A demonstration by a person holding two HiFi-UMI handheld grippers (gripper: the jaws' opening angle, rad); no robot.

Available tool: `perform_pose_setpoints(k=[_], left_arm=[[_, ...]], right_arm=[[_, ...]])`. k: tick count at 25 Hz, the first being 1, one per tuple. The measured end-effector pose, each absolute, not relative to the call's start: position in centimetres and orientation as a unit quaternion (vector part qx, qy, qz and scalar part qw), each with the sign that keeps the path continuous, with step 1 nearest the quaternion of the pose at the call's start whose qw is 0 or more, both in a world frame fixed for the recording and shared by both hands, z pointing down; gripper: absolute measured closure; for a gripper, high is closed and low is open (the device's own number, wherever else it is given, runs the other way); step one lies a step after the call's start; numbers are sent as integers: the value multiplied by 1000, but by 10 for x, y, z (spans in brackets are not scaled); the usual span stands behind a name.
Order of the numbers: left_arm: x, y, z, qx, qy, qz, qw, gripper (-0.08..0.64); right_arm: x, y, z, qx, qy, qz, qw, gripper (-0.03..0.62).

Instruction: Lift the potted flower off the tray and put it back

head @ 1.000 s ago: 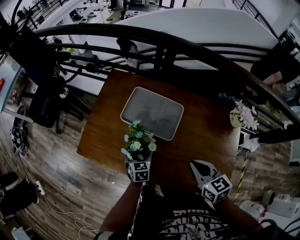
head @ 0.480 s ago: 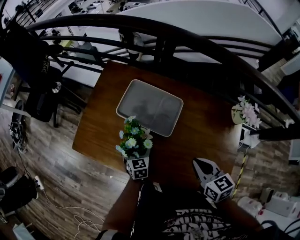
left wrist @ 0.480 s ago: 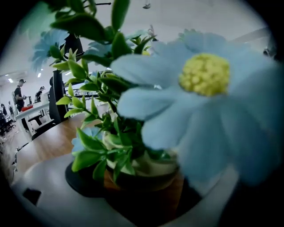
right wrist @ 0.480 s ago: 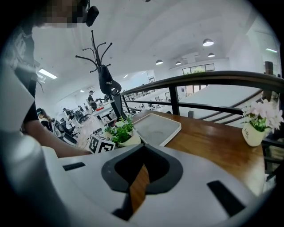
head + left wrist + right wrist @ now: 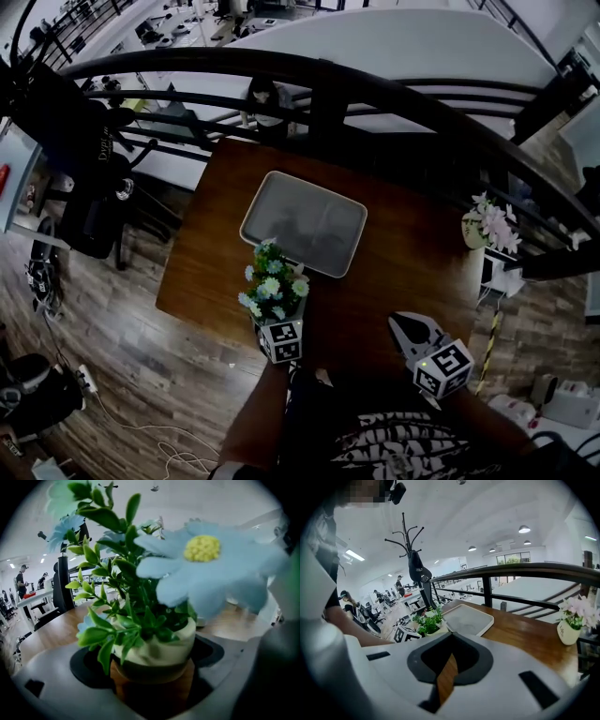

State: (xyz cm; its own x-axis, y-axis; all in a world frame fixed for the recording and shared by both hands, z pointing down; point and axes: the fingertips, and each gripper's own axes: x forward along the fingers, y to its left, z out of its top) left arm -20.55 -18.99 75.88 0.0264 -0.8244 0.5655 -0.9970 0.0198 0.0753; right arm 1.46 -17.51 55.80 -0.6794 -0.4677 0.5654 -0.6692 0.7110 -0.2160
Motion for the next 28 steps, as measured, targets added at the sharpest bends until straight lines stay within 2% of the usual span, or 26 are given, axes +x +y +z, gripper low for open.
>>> perform_pose_setpoints(k=[12,19,28], left_arm=[[-214,-179,722,692,-673,171,199,83],[-228,-233,672,692,-682,156,176,83],[-229,-316,660,701,-679,149,160,83]], right_arm=[[-5,-171,549,309,-901,203,229,600],[-5,-189,545,321,-900,203,213,600],[22,-209,554,351,-884,223,213,600]])
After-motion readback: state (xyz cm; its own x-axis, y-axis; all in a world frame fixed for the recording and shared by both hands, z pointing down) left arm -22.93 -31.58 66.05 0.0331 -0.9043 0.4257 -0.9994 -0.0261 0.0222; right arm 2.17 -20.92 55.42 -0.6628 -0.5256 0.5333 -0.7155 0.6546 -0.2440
